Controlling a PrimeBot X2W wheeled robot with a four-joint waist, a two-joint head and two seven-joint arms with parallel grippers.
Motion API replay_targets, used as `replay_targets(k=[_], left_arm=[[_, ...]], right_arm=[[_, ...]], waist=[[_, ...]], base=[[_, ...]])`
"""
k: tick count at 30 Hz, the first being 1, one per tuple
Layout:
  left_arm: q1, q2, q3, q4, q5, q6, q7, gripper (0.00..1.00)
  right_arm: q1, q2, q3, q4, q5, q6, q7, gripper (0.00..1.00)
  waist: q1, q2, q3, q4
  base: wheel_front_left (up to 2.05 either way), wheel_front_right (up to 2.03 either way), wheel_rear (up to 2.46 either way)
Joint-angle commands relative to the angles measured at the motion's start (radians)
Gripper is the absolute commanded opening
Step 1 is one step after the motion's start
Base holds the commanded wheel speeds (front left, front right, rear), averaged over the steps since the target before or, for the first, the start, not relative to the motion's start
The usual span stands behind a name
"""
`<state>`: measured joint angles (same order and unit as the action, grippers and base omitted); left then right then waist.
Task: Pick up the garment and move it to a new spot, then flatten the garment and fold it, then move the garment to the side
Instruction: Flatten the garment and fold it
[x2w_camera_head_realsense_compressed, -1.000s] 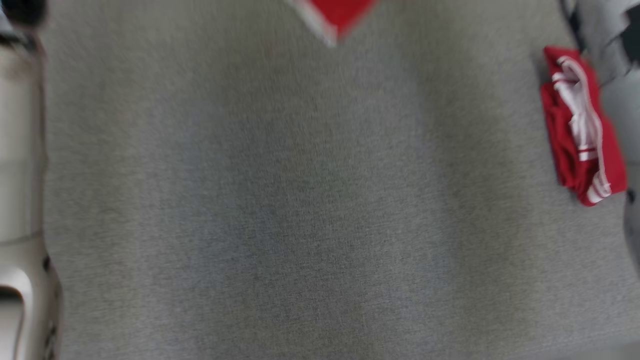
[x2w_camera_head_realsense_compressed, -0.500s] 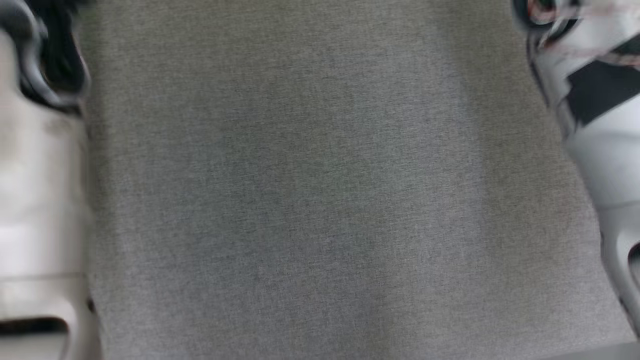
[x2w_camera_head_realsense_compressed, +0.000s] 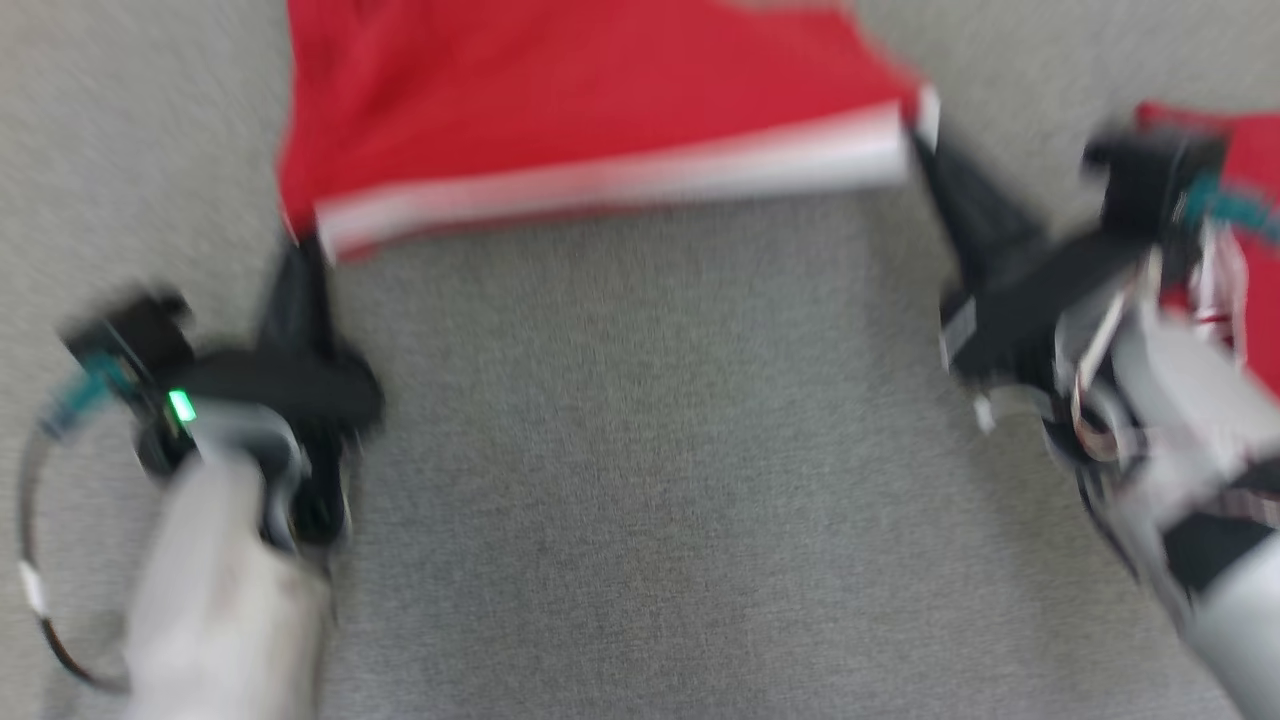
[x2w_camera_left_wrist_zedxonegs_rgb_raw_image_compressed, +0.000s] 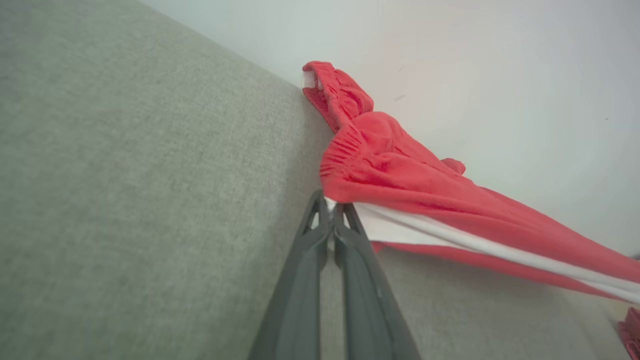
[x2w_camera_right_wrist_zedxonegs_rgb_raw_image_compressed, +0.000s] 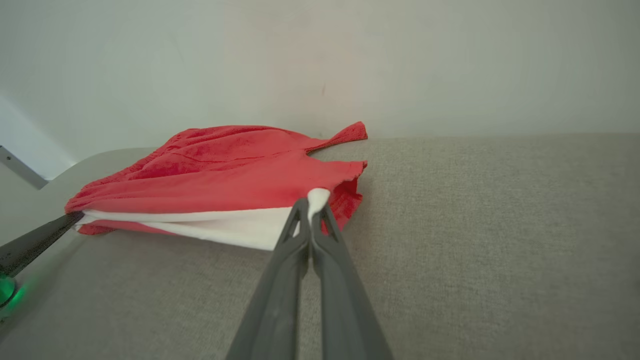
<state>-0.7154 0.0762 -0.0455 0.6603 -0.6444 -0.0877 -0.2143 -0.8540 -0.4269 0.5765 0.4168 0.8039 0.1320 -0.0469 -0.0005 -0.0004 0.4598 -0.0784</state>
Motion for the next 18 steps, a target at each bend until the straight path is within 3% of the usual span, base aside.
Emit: replay_targets(k=[1, 7, 11, 18], left_arm=[[0.13, -0.02, 0.0, 0.064, -0.025, 0.017, 0.024, 0.0], [0.283, -0.021, -0.033, 0.015, -0.042, 0.041, 0.063, 0.0], [0.377, -0.016, -0.051, -0.048, -0.045, 0.062, 0.096, 0.0], [0.557, 0.024, -0.098, -0.199, 0.0, 0.108, 0.176, 0.0]], right_arm=[[0.05, -0.025, -0.007, -0.013, 0.01, -0.003, 0.027, 0.0], [0.344, -0.098, -0.089, -0.158, -0.006, -0.004, 0.262, 0.0], [0.527, -0.091, -0.183, -0.25, -0.055, -0.004, 0.406, 0.0], [0.812, -0.013, -0.358, -0.411, -0.16, -0.004, 0.67, 0.0]], waist=[[0.0005, 0.0004, -0.169, 0.013], [0.0005, 0.0004, -0.288, -0.006], [0.0005, 0.0004, -0.347, -0.015], [0.0005, 0.0004, -0.4, -0.012]], base=[[0.0, 0.0, 0.0], [0.0, 0.0, 0.0], [0.0, 0.0, 0.0], [0.0, 0.0, 0.0]])
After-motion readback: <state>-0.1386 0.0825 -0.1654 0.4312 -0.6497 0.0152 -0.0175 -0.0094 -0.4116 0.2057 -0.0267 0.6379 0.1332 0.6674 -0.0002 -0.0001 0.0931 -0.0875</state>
